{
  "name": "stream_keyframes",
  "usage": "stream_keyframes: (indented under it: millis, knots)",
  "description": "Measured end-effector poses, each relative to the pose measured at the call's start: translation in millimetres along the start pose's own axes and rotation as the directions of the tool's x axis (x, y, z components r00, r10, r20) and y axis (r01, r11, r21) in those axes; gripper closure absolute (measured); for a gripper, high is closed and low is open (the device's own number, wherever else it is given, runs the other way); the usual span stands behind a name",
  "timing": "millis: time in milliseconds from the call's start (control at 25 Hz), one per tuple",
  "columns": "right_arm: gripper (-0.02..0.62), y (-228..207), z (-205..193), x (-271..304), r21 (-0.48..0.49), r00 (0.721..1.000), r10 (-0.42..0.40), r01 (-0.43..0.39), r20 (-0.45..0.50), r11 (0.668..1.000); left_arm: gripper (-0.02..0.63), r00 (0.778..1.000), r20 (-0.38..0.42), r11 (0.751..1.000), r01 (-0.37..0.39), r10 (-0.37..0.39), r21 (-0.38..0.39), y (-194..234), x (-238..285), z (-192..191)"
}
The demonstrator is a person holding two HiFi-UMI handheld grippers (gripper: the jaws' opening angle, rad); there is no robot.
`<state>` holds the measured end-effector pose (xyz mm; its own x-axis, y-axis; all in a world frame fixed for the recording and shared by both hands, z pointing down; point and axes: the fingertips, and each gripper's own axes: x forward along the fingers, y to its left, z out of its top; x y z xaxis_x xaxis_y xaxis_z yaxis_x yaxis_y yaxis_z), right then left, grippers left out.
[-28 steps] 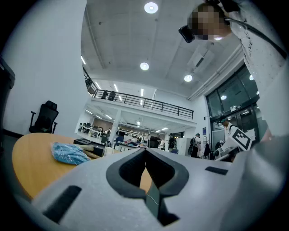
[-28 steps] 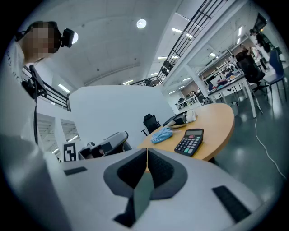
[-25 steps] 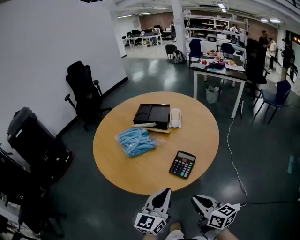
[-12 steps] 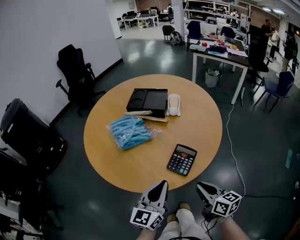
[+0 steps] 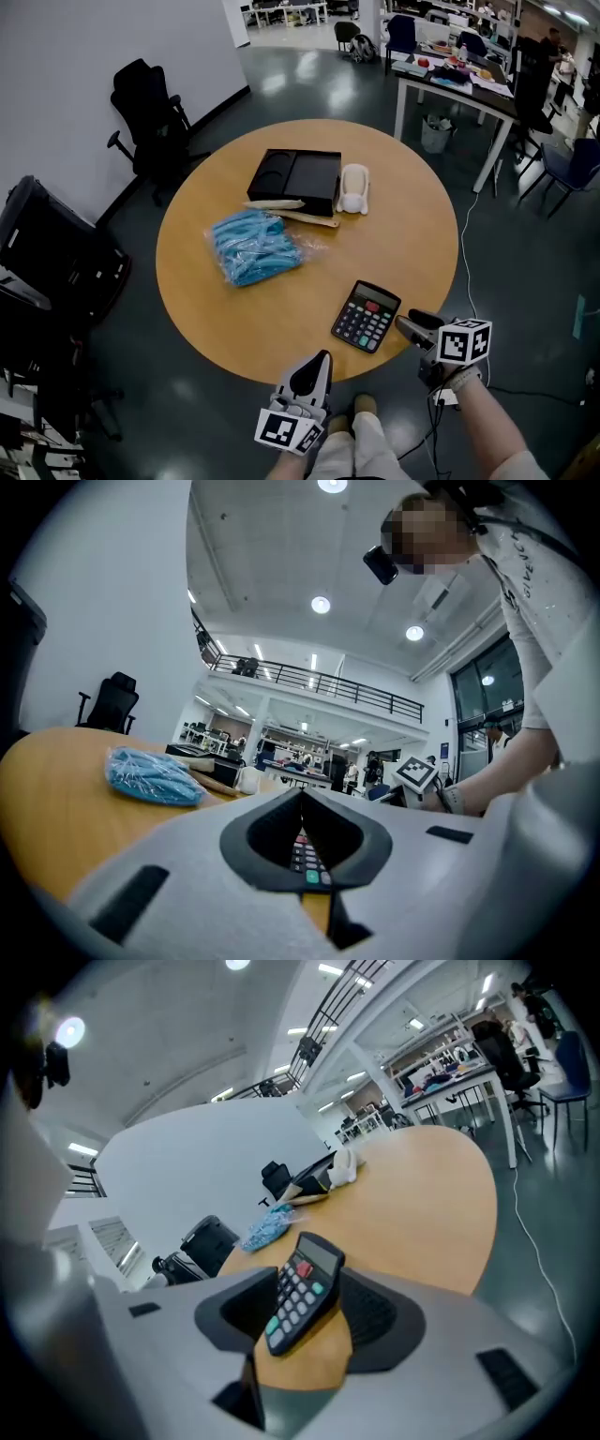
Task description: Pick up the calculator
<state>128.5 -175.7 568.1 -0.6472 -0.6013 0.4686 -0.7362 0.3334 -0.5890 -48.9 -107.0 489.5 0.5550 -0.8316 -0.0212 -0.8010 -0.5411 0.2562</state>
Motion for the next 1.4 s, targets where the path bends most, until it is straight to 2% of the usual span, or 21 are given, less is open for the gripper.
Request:
stream_keyframes:
  millis: [160,400,680,720,800,840,960,1120,1280,1400]
  knots:
    - [0.4,-20.3,2.3,29.1,-0.003,0.995,-0.002,0.001,-0.101,1.0,0.598,0.999,0.003,0.999,-0.038,0.038,-0.01,15.2,0.3,-11.4]
    - [0.4,-23.3,-0.5,54.7,0.096,0.975,0.107,-0.09,-0.194,0.991,0.598,0.998,0.01,0.998,-0.06,0.06,-0.024,22.6,-6.3,-18.1]
    - [0.403,-17.5,-5.3,76.0,0.201,0.943,0.176,-0.121,-0.284,0.972,0.598,0.998,-0.012,0.995,-0.057,0.056,-0.085,15.5,-17.4,-42.2]
    - [0.411,-17.6,-6.9,76.9,0.208,0.94,0.173,-0.114,-0.294,0.971,0.598,0.998,-0.013,0.994,-0.056,0.055,-0.093,13.9,-18.3,-43.7]
    - [0.48,-19.9,-8.5,78.3,0.218,0.938,0.171,-0.106,-0.303,0.97,0.598,0.999,-0.019,0.994,-0.052,0.05,-0.1,10.6,-19.4,-46.8]
    - [0.483,-19.8,-9.2,78.8,0.223,0.935,0.178,-0.112,-0.305,0.968,0.598,0.999,-0.023,0.994,-0.049,0.047,-0.099,9.1,-19.9,-48.1]
    - [0.504,-11.7,-10.8,75.5,0.235,0.928,0.227,-0.16,-0.294,0.959,0.598,0.999,-0.031,0.995,-0.047,0.044,-0.09,5.4,-22.1,-46.7]
    - [0.532,0.9,-5.6,63.0,0.272,0.937,0.274,-0.212,-0.215,0.939,0.598,0.999,-0.023,0.995,-0.051,0.049,-0.09,4.7,-21.2,-39.5]
    - [0.535,20.3,4.9,56.4,0.286,0.929,0.347,-0.299,-0.13,0.91,0.598,0.998,-0.004,0.996,-0.062,0.062,-0.068,13.4,-18.9,-25.0]
    - [0.535,29.2,23.7,44.5,0.294,0.938,0.34,-0.308,-0.066,0.905,0.598,0.997,0.021,0.996,-0.071,0.072,-0.052,19.0,-14.7,-4.9]
